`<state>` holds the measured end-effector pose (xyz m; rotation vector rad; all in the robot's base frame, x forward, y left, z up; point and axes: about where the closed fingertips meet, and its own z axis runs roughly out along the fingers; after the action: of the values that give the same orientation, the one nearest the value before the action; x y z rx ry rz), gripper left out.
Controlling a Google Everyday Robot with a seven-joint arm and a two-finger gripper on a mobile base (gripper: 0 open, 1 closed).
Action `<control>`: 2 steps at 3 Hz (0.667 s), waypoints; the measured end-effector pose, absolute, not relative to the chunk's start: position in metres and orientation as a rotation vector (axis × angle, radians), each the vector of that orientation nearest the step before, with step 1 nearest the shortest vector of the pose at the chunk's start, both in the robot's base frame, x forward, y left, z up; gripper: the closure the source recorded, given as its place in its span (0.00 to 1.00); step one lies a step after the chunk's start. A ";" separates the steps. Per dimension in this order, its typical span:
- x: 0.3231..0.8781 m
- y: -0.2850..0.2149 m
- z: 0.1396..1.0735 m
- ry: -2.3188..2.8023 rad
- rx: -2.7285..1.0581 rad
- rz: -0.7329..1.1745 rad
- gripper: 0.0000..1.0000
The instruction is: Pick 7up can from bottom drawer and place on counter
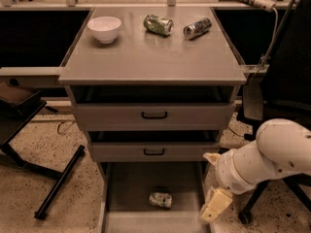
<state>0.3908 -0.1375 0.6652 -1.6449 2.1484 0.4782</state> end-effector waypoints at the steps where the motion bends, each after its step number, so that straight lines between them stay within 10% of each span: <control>1: 0.391 -0.137 0.666 2.147 -1.645 0.477 0.00; 2: 0.392 -0.132 0.654 2.126 -1.644 0.486 0.00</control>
Offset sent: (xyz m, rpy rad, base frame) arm 0.0033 0.0123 -0.0290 0.0409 -0.0223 0.0128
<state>0.3921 -0.1316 0.6539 -1.6436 2.1264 0.4865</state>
